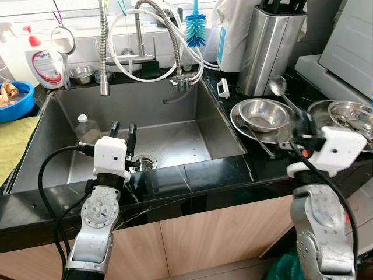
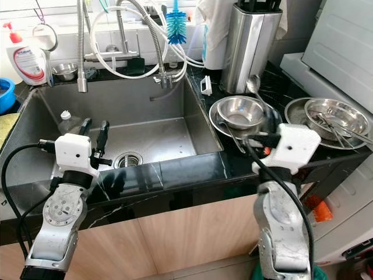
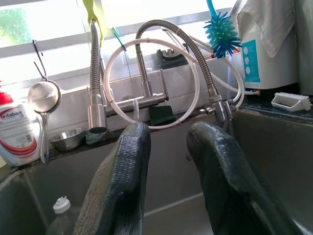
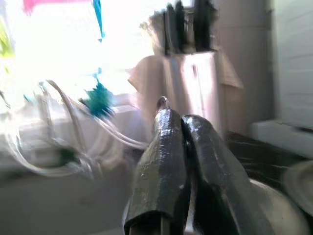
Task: Kitchen organization
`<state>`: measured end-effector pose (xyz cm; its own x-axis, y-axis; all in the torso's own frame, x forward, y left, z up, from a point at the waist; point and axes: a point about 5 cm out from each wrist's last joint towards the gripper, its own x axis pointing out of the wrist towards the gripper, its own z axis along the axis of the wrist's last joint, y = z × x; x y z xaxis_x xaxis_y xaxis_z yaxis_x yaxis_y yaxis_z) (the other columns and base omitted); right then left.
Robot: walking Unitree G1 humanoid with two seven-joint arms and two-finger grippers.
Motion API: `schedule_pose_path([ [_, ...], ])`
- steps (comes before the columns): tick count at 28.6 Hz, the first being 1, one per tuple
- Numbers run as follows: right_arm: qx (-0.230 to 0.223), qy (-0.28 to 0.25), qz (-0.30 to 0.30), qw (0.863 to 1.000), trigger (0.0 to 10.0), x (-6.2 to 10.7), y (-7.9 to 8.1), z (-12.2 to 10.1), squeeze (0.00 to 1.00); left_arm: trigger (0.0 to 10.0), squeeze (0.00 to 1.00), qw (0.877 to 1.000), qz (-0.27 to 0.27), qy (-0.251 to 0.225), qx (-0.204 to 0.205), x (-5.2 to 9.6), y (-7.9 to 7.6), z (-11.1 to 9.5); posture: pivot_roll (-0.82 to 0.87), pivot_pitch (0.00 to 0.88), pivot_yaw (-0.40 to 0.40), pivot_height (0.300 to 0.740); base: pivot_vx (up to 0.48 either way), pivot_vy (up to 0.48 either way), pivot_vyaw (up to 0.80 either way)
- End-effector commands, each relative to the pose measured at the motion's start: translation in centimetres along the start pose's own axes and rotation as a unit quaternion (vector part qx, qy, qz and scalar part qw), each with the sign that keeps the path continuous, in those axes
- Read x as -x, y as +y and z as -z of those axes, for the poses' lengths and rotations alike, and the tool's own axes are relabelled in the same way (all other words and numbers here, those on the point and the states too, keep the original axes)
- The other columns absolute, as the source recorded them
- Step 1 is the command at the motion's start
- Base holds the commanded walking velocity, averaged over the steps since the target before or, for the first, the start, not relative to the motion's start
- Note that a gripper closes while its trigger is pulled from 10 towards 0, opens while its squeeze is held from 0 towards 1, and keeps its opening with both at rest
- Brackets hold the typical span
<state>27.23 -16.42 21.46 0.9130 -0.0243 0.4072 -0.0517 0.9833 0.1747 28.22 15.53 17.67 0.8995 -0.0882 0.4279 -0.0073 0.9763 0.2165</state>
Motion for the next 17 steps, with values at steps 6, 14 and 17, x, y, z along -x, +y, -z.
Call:
schedule_pose_path([
  [6,-0.210,0.009,-0.034,0.977,10.0,0.0,1.2,-0.6,0.00,10.0,0.00,1.000,0.013,0.005,0.015,-0.6,-0.4,-0.1,-0.06,0.000,-0.012,0.740,0.000,0.000,0.00],
  [14,-0.374,0.081,-0.122,0.916,10.0,3.7,1.5,2.3,0.00,10.0,0.00,0.998,0.001,0.021,0.067,-1.4,0.0,-0.2,-0.05,0.000,-0.012,0.740,0.000,0.000,0.00],
  [17,-0.415,0.097,-0.152,0.892,10.0,5.0,1.3,2.6,0.00,10.0,0.00,0.994,0.016,0.032,0.107,-1.8,-0.3,-0.3,-0.05,0.000,-0.011,0.740,0.000,0.000,0.00],
])
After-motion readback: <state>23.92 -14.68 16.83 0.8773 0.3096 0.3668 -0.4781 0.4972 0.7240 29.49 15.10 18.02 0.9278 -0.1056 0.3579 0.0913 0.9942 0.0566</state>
